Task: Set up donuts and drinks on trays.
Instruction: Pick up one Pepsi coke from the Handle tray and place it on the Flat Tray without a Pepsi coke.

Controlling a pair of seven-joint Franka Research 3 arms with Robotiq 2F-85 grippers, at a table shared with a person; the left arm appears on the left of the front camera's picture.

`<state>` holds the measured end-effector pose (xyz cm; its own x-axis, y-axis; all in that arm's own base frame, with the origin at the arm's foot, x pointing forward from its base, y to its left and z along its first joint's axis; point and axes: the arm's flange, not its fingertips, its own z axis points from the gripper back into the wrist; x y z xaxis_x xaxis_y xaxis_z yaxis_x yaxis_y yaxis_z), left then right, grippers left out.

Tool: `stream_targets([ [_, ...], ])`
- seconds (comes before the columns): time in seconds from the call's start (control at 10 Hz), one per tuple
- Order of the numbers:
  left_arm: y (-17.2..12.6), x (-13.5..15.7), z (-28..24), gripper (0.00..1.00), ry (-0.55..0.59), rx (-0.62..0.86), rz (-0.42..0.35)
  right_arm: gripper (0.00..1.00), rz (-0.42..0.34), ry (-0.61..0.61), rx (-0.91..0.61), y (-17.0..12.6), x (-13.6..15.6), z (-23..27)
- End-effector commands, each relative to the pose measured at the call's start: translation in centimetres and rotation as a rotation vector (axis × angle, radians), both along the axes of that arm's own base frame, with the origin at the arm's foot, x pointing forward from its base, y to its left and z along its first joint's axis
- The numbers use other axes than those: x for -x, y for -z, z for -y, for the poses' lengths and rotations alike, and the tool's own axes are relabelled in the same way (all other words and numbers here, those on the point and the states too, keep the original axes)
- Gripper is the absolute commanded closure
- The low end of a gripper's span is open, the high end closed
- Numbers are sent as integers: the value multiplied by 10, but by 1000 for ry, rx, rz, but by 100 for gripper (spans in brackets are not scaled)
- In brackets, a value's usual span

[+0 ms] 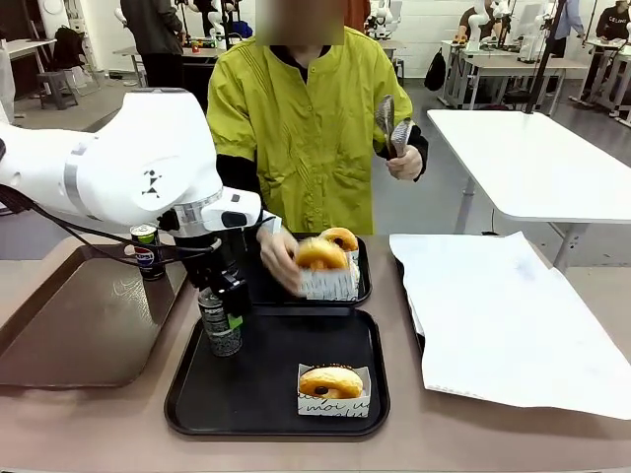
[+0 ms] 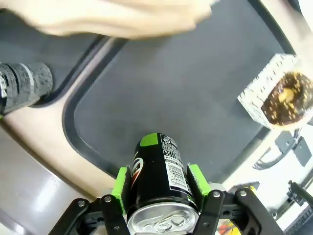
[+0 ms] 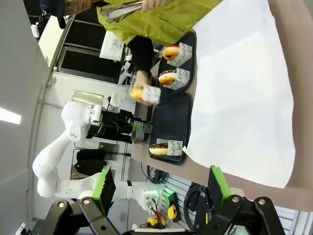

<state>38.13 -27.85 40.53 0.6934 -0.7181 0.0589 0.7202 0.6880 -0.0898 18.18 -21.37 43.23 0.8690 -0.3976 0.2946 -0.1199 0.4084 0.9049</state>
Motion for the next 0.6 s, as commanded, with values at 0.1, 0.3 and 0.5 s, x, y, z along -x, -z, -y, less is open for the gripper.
stream_targets([
  [0.1,-83,78,-43,41,174,-132,-175,0,27,-4,-8,-1,-1,0],
  [0.3,-99,102,-59,41,188,-121,-141,0,27,-4,-8,-1,-1,0],
  [0.5,-96,90,-58,41,178,-116,-154,0,27,-4,-8,-1,-1,0],
])
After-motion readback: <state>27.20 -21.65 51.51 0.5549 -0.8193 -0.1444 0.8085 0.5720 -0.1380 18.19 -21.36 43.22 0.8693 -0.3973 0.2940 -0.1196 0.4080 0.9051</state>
